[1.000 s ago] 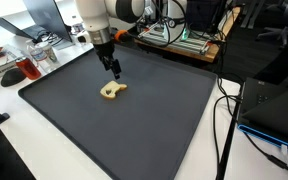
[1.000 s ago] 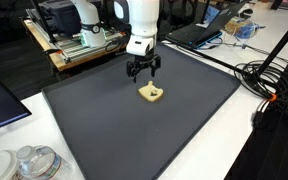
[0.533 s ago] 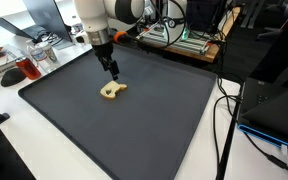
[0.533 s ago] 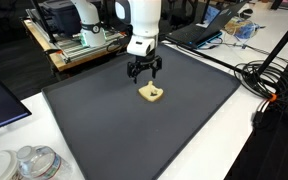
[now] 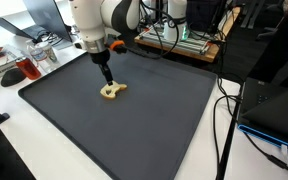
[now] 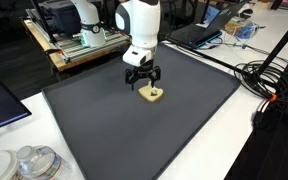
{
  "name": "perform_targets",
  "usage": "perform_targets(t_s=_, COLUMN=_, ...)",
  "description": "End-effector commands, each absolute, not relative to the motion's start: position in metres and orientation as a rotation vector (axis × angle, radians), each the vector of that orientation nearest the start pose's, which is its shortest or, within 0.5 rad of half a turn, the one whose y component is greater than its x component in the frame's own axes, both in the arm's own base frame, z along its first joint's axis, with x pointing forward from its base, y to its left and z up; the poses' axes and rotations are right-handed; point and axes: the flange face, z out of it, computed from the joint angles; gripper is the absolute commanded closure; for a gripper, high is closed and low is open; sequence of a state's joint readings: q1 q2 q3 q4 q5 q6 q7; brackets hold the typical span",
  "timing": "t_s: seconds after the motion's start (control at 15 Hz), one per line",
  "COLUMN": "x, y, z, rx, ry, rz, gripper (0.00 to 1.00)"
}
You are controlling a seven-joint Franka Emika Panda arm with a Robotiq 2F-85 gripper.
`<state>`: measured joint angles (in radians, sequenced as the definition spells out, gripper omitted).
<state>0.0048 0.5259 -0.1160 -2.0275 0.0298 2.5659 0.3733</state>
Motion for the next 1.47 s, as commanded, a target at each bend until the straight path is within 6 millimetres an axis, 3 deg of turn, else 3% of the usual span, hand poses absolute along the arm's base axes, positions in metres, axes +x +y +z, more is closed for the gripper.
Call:
perform_targets(t_s=0.0, x=0.61, y=-0.063, z=0.175, rx=-3.074, ry=0.849, rz=-0.044, gripper=0.0)
perform_targets(t_s=0.47, x=0.62, y=-0.062, z=0.158, rx=-3.073, ry=0.94, rz=-0.069, gripper=0.0)
perform_targets(t_s=1.07, x=0.617, y=-0.069, z=0.14, rx=-3.087, ry=0.971, rz=-0.015, gripper=0.0)
perform_targets(t_s=1.13, x=0.617, y=-0.069, z=0.14, rx=-3.086, ry=0.972, rz=-0.017, gripper=0.25)
perform_targets(t_s=1.27, x=0.619, y=-0.066, z=0.141, rx=-3.082, ry=0.959, rz=-0.016, gripper=0.33)
perform_targets(t_s=1.4, x=0.621, y=-0.063, z=0.143, rx=-3.081, ry=0.95, rz=-0.02, gripper=0.49)
